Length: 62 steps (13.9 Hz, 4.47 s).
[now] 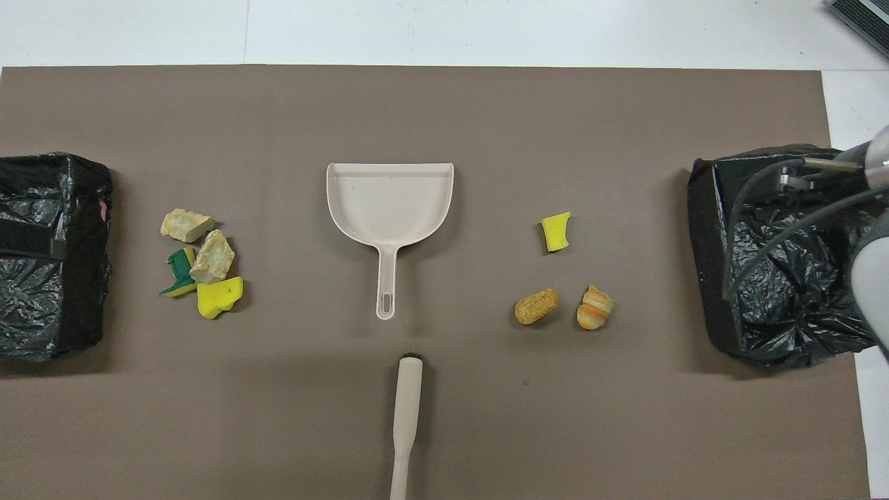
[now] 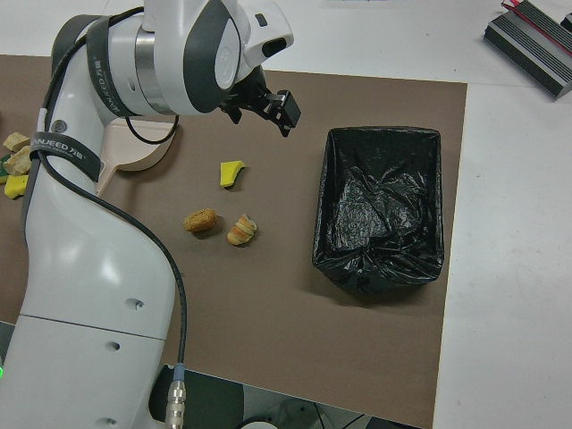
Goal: Sweep and dump trash in bin
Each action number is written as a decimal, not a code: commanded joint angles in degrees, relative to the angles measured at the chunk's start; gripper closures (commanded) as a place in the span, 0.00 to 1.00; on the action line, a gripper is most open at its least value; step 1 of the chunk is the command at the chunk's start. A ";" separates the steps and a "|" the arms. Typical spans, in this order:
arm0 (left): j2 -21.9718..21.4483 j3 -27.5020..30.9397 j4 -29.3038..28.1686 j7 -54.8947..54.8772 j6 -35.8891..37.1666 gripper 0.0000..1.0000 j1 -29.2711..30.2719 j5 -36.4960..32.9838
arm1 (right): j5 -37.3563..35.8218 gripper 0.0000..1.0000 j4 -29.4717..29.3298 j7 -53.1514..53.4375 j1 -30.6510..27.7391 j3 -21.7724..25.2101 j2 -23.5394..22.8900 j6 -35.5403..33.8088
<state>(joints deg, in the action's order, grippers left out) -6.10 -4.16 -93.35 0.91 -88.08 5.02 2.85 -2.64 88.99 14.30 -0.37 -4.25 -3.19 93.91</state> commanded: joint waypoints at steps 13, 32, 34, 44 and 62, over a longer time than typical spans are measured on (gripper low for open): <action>-12.69 -3.04 -17.45 -0.12 2.48 0.00 -1.59 -0.30 | -0.44 0.00 -4.44 26.02 27.34 -0.75 -18.59 12.60; -16.84 -2.87 -23.98 -0.12 1.78 0.00 -3.26 -0.30 | -2.72 1.00 -13.14 29.20 38.16 -0.67 -33.99 20.70; -16.93 -2.96 -24.16 -0.12 2.04 0.00 -3.35 -0.30 | -2.81 1.00 -13.14 28.94 37.90 -0.49 -33.73 20.52; -25.63 -3.13 -40.49 12.58 -7.35 0.00 -25.81 0.67 | -1.67 1.00 -6.03 -14.86 27.89 -0.40 -24.59 19.64; -8.93 -3.04 -57.73 54.02 -47.44 0.00 -63.64 1.72 | -10.90 1.00 2.15 -66.85 25.51 -0.49 -21.24 19.29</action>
<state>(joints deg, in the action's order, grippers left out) -14.22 -8.45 -149.62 55.00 -134.20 -57.57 4.17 -12.57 88.74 -49.65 25.50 -4.26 -26.22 111.66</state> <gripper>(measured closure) 0.000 0.687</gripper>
